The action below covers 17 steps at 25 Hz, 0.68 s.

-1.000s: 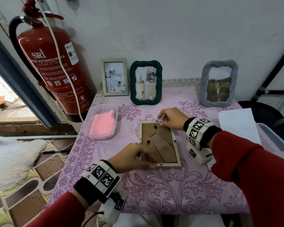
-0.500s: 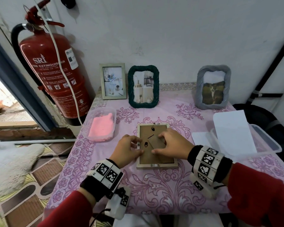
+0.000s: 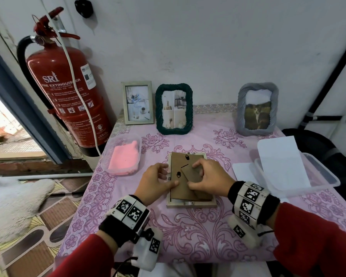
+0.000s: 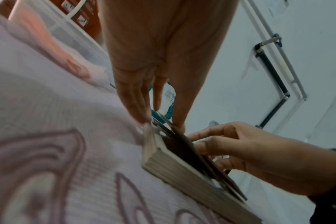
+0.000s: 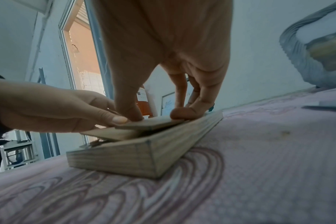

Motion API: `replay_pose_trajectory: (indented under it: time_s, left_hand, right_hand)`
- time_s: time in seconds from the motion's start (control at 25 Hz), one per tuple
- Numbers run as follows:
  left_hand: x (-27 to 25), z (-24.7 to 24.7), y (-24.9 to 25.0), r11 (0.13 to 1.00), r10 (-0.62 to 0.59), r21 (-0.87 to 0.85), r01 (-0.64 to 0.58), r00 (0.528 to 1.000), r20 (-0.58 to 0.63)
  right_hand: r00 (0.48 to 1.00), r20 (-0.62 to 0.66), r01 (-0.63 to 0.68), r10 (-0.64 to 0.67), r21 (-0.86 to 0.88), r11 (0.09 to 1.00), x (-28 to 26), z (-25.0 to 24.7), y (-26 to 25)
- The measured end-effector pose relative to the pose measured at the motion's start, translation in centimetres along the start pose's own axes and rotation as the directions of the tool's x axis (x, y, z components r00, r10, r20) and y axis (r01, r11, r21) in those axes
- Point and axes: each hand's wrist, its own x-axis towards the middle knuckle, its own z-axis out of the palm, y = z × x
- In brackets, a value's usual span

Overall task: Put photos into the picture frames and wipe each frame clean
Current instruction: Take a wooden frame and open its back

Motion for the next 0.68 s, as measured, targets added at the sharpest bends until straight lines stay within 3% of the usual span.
replay_pose_trajectory:
  time_s: [0.08,0.32,0.48,0.56,0.68]
  left_hand:
    - [0.1,0.3,0.3,1.0,-0.009,-0.026,0.008,1.0,-0.021]
    - [0.0,0.3,0.9,0.918,-0.098,-0.377,0.12,0.992,0.078]
    - [-0.5,0.4,1.0,0.872,-0.115,-0.471,0.134,0.991,0.07]
    - [-0.5,0.2,1.0,0.866,-0.109,-0.486,0.119,0.993,0.049]
    - [-0.8,-0.7,0.7,0.864,-0.09,-0.495,0.09,0.996,0.024]
  right_hand:
    - [1.0,-0.011,0.001,0.0,0.03,1.0,0.0,0.0,0.1]
    - [1.0,0.02,0.019,-0.024,0.216,0.976,-0.8,-0.8,0.4]
    - [0.988,-0.154,0.048,0.005,0.34,0.939,-1.0,-1.7,1.2]
    - [0.982,-0.174,-0.011,0.076,0.348,0.937,-1.0,-2.1,1.9]
    - [0.983,-0.056,-0.152,0.176,0.293,0.944,-1.2,-2.2,2.9]
